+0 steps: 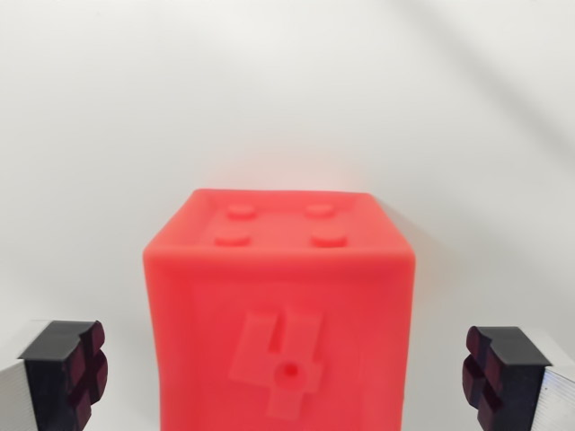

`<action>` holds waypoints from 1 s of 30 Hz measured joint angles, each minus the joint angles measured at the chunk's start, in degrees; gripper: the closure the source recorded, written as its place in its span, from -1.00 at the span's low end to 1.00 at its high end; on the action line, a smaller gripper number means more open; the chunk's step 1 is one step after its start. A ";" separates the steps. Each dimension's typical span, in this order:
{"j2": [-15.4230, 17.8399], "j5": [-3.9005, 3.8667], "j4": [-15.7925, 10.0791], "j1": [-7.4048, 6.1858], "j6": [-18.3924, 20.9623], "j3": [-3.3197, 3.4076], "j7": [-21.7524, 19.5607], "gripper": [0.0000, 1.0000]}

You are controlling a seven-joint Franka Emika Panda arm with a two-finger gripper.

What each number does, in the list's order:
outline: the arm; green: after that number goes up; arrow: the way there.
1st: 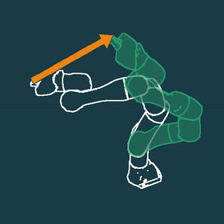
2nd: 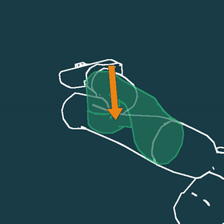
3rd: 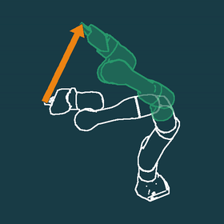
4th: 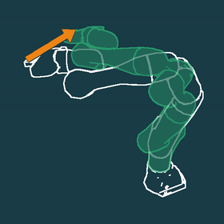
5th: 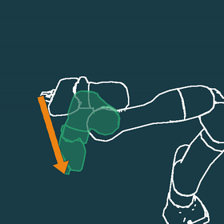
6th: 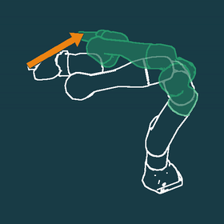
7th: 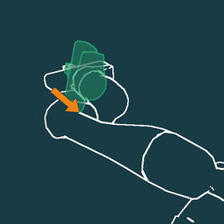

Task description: Destack cube

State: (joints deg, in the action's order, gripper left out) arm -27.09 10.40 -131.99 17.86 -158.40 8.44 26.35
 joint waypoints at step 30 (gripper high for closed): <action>16.04 -6.14 -1.65 -3.15 13.95 4.30 -4.27 -1.00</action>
State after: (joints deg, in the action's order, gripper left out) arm -11.05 4.26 -133.64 14.71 -144.45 12.74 22.08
